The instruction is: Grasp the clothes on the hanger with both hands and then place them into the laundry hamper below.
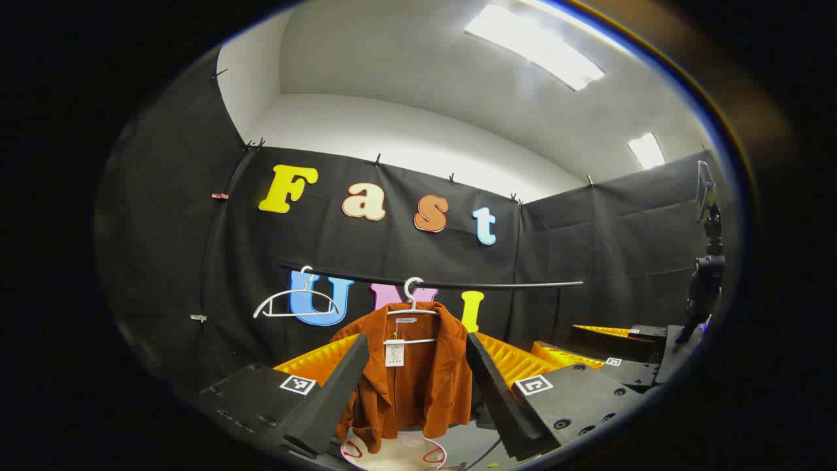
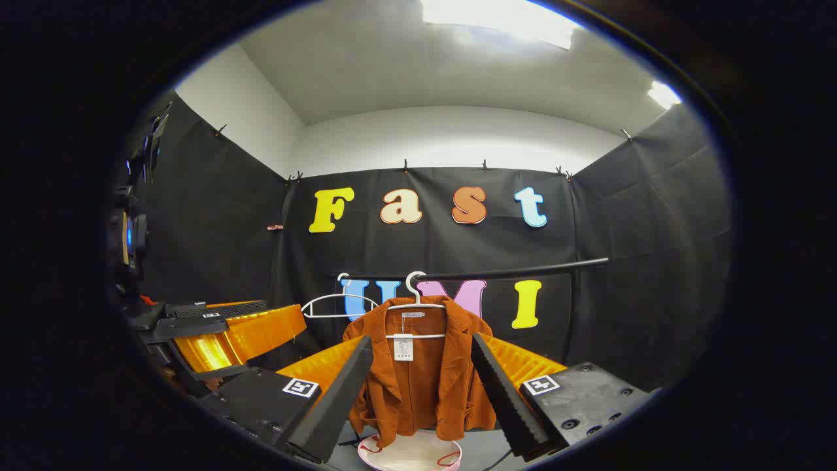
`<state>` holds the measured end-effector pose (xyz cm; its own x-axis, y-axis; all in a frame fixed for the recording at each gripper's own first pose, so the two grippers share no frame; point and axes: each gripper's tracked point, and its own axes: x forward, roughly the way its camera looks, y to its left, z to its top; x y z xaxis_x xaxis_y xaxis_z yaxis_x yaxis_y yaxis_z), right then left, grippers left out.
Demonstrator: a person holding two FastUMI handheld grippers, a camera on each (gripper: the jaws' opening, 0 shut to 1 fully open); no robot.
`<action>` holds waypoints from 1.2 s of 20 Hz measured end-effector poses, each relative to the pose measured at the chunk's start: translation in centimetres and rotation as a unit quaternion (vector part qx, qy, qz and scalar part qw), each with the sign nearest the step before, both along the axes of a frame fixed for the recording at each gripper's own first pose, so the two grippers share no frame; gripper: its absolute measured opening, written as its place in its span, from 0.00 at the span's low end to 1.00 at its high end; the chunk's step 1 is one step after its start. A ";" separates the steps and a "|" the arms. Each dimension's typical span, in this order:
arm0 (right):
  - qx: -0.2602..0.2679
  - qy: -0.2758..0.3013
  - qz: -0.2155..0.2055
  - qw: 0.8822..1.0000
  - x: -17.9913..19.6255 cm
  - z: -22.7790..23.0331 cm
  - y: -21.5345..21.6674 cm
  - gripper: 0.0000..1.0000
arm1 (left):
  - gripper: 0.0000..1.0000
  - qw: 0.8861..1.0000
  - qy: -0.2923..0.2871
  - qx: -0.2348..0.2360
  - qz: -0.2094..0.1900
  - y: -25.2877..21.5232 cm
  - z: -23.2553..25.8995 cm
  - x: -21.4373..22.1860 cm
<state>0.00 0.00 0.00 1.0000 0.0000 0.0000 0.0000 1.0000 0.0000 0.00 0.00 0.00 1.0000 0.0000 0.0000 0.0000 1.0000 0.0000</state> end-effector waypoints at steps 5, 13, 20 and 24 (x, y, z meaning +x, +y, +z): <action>0.008 0.003 -0.007 1.000 -0.1 0.1 -0.6 0.97 | 0.94 1.000 0.004 0.000 -0.002 -0.1 0.0 -0.3; 0.014 -0.002 -0.018 1.000 -0.1 0.4 -1.3 0.97 | 0.94 1.000 0.007 -0.001 -0.011 -0.3 -0.1 -0.4; 0.004 0.007 -0.021 1.000 0.0 -0.1 -0.6 0.97 | 0.94 1.000 0.012 0.004 -0.025 -0.3 -0.6 -0.1; 0.001 0.009 -0.038 0.999 0.0 -0.1 -0.3 0.97 | 0.95 0.999 0.013 -0.002 -0.038 0.7 -0.7 0.4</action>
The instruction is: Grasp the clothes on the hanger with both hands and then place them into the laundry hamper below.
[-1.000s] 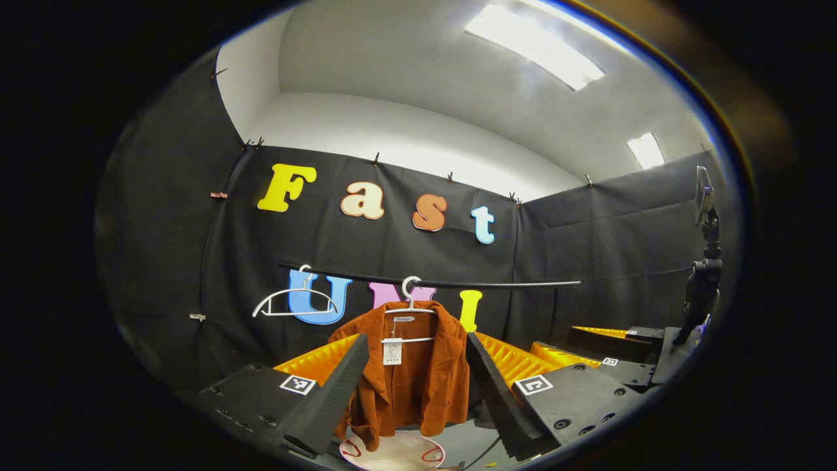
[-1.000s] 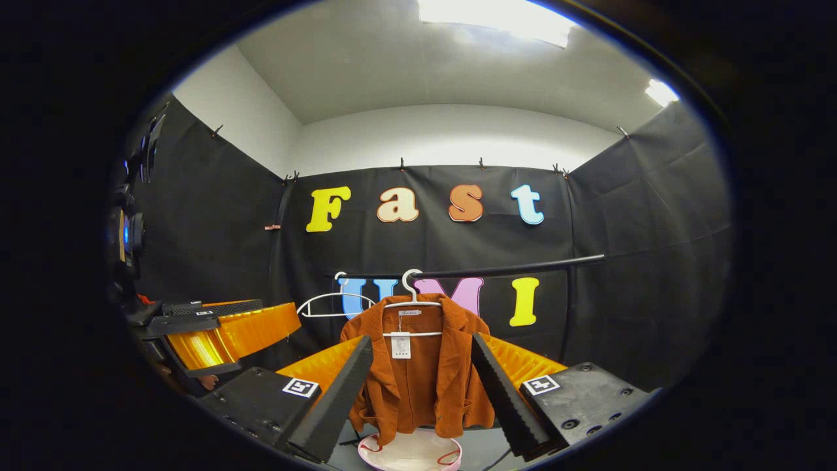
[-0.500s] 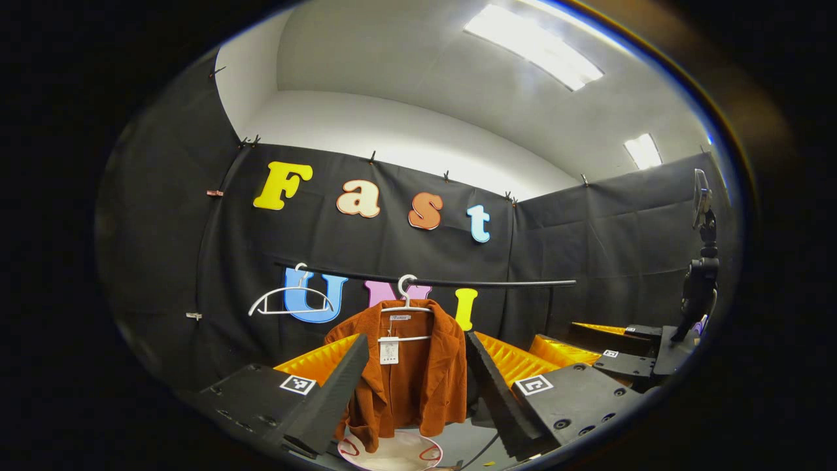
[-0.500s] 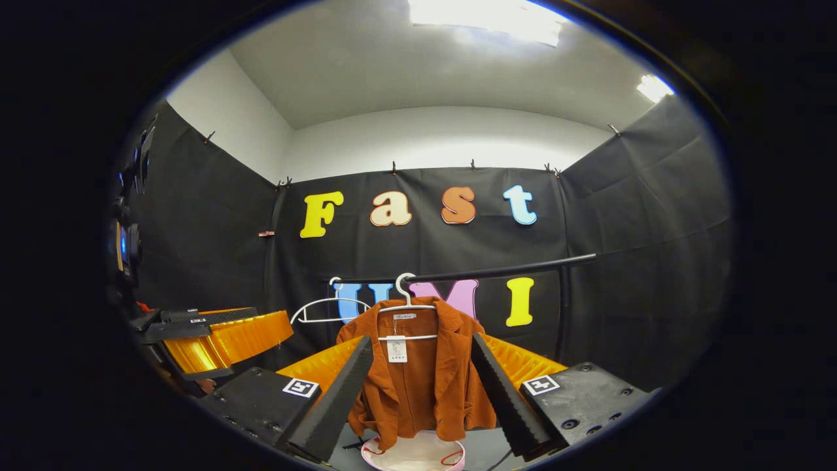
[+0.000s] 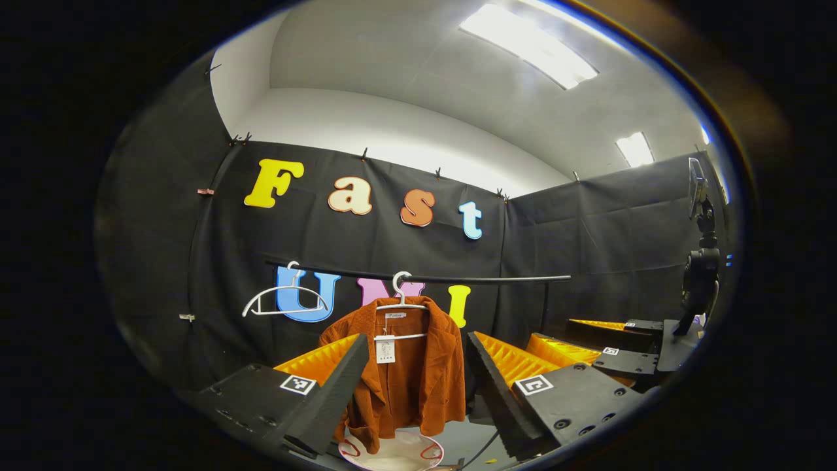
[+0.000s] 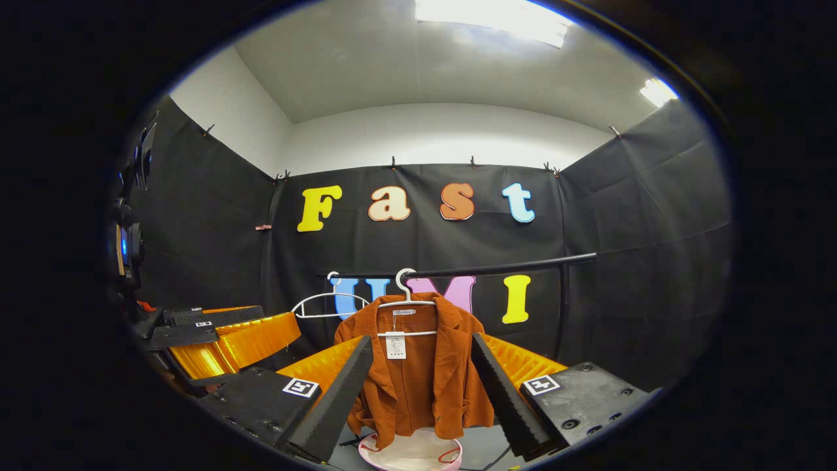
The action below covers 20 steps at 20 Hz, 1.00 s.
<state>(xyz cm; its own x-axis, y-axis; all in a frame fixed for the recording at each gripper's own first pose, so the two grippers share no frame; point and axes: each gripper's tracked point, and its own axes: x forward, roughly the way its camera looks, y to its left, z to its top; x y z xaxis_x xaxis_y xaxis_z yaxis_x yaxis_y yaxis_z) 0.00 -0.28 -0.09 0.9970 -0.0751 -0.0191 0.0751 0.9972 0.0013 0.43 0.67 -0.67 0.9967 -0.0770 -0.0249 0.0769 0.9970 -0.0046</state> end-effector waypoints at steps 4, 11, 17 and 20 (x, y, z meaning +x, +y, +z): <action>-0.004 0.000 -0.024 1.000 0.0 -0.4 0.6 0.97 | 0.95 1.000 0.011 -0.011 -0.015 1.5 -0.7 0.1; -0.013 0.009 -0.042 0.999 0.7 -1.7 1.4 0.97 | 0.94 1.000 0.014 -0.011 -0.009 4.0 -1.6 0.1; -0.007 0.022 -0.036 0.999 4.1 -4.3 0.6 0.97 | 0.94 0.999 0.032 -0.009 -0.006 4.8 -3.9 3.1; -0.001 0.025 -0.034 0.999 7.5 -6.7 -1.3 0.97 | 0.94 1.000 0.029 -0.003 0.005 4.8 -6.1 5.6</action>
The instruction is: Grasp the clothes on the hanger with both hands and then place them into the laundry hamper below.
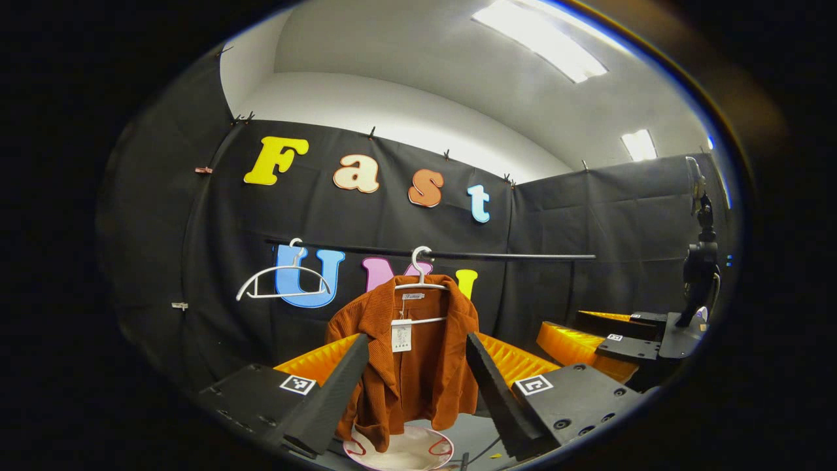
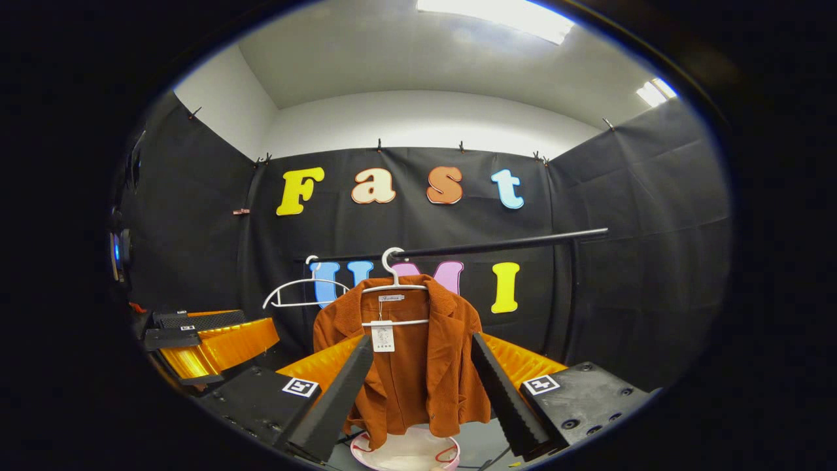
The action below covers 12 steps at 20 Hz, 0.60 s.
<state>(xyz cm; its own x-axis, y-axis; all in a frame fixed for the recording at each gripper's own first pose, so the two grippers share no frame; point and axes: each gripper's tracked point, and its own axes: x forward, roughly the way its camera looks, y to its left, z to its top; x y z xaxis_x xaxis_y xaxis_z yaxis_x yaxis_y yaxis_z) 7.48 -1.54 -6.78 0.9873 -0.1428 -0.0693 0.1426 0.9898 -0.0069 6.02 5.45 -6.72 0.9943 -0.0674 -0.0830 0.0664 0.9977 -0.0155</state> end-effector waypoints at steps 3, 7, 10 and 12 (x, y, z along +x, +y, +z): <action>0.009 0.012 0.005 1.000 4.5 -3.5 -2.3 0.99 | 0.95 0.999 -0.007 -0.003 0.034 1.7 -2.2 4.2; 0.027 0.018 0.023 0.999 10.4 -7.2 -4.6 0.99 | 0.94 0.997 0.012 -0.006 0.072 3.3 -6.2 9.5; 0.037 0.038 0.049 0.997 13.9 -10.5 -5.4 0.98 | 0.94 0.994 0.031 -0.011 0.105 4.6 -9.6 12.5; 0.038 0.054 0.053 0.996 15.7 -12.8 -6.4 0.98 | 0.94 0.992 0.041 -0.014 0.119 5.4 -11.9 13.9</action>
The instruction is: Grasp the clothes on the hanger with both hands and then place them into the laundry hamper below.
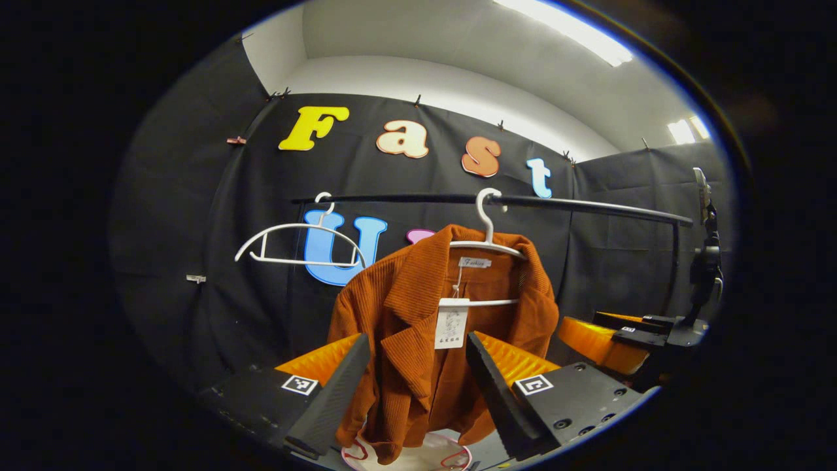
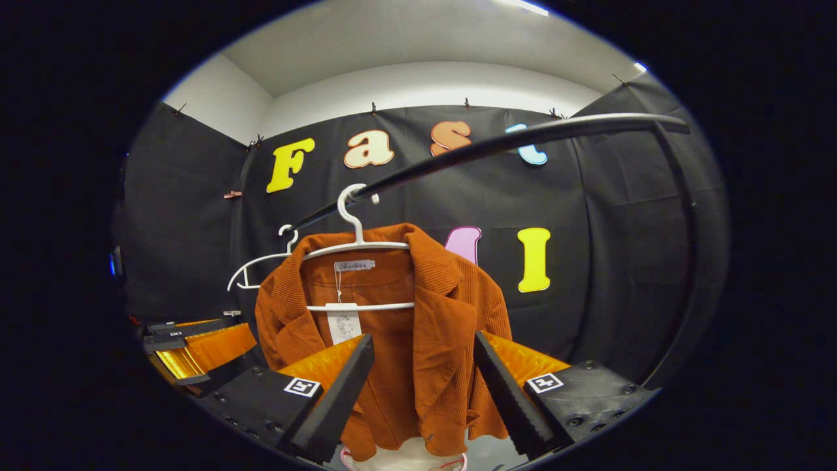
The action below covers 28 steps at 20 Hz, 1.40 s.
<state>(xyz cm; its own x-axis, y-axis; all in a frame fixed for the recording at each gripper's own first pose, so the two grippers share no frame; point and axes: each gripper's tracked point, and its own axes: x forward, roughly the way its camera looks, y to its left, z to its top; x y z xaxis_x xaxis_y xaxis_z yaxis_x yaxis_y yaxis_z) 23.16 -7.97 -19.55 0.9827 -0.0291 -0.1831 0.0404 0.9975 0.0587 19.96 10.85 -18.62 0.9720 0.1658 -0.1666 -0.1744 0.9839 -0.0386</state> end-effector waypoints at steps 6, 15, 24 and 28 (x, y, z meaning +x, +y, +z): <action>0.021 0.055 0.015 0.998 3.4 -5.7 -1.3 0.99 | 0.90 0.998 0.042 -0.029 0.026 1.5 -6.4 3.7; 0.040 0.070 0.037 0.996 6.7 -8.9 -0.7 0.99 | 0.89 0.998 0.041 -0.023 0.040 0.5 -8.6 8.6; 0.045 0.047 0.027 0.998 12.0 -9.2 -2.2 0.99 | 0.88 0.993 0.010 0.002 0.116 3.9 -7.8 11.7; 0.001 0.044 0.035 0.998 13.5 -9.1 -4.3 0.66 | 0.44 0.983 0.001 0.011 0.181 7.5 -6.7 11.1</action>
<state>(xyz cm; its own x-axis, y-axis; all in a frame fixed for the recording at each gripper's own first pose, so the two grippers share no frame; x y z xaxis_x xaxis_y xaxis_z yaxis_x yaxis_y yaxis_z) 36.71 -12.25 -28.69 0.9624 0.0402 -0.2685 -0.0249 0.9979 0.0603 31.11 18.32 -25.33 0.8486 0.5042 -0.1600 -0.5132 0.8581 -0.0174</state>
